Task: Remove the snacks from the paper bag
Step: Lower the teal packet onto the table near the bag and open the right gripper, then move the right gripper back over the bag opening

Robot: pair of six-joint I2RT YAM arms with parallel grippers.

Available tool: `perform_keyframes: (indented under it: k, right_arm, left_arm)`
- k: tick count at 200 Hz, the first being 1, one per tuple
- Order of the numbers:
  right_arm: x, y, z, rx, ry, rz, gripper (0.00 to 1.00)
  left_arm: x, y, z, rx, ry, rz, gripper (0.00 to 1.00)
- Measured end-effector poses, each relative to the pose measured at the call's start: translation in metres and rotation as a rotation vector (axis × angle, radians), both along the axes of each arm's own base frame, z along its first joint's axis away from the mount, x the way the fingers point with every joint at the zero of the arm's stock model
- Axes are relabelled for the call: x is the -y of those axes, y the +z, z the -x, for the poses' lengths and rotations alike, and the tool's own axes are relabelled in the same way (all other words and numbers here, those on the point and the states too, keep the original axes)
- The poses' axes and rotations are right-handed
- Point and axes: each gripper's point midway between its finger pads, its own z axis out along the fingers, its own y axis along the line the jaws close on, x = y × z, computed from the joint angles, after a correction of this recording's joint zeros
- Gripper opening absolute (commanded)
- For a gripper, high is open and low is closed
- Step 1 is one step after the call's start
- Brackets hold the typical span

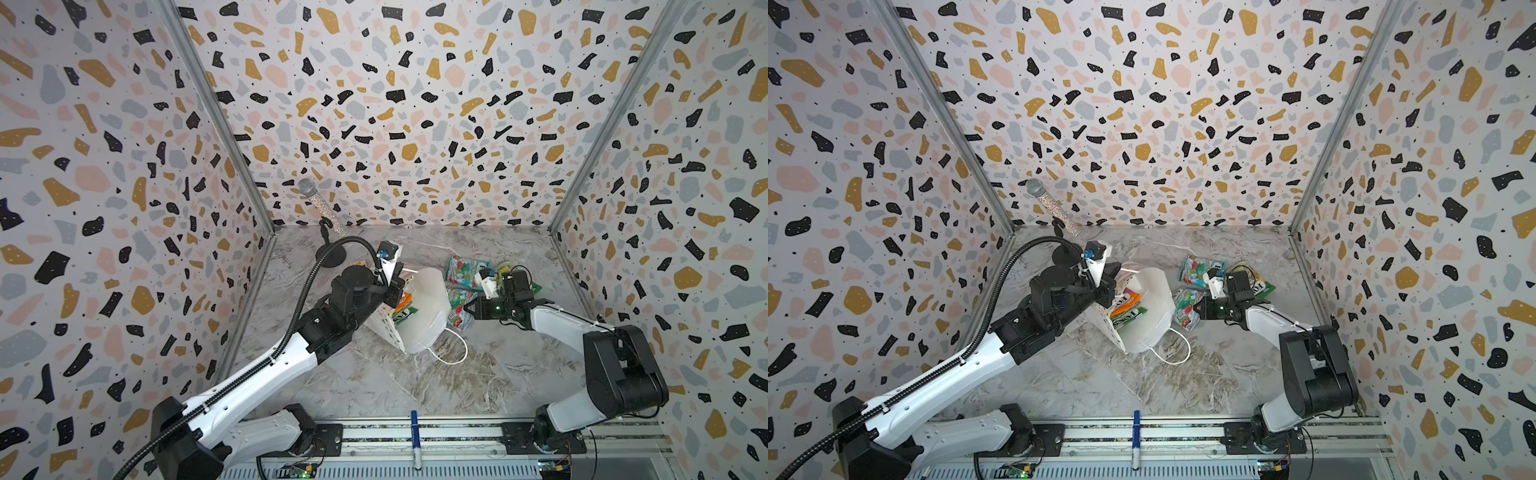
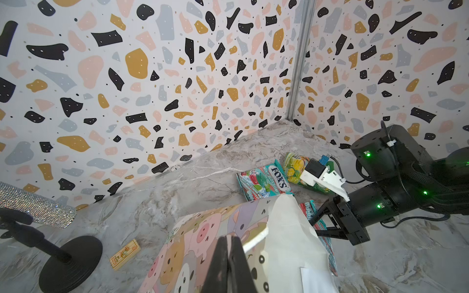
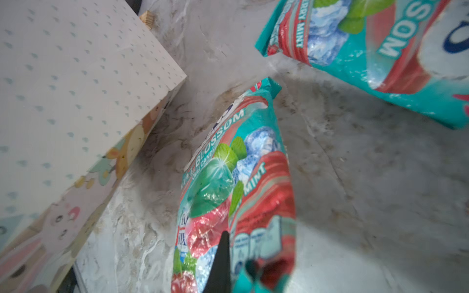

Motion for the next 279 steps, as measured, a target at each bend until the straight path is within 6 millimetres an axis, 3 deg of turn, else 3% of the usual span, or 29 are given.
perform_keyframes:
  k: [80, 140, 174, 192, 234, 279]
  right_arm:
    - [0.016, -0.031, -0.006, -0.030, -0.034, 0.114, 0.14]
    - [0.021, -0.034, -0.017, -0.012, -0.048, 0.160, 0.48]
    - [0.032, -0.032, -0.023, 0.004, -0.105, 0.208, 0.58]
    - [0.039, -0.020, -0.028, 0.041, -0.150, 0.226, 0.61]
    - [0.043, 0.034, -0.025, 0.175, -0.206, 0.174, 0.62]
    - [0.011, 0.086, 0.006, 0.242, -0.114, -0.016, 0.59]
  left_arm:
    - [0.000, 0.000, 0.000, 0.000, 0.001, 0.000, 0.00]
    - [0.000, 0.000, 0.000, 0.000, 0.001, -0.001, 0.00]
    - [0.000, 0.000, 0.000, 0.001, 0.001, -0.003, 0.00]
    - [0.000, 0.000, 0.000, 0.002, 0.002, -0.003, 0.00]
    - [-0.001, 0.002, 0.001, 0.007, 0.002, 0.001, 0.00]
    - [-0.001, 0.003, 0.001, 0.007, 0.000, 0.002, 0.00]
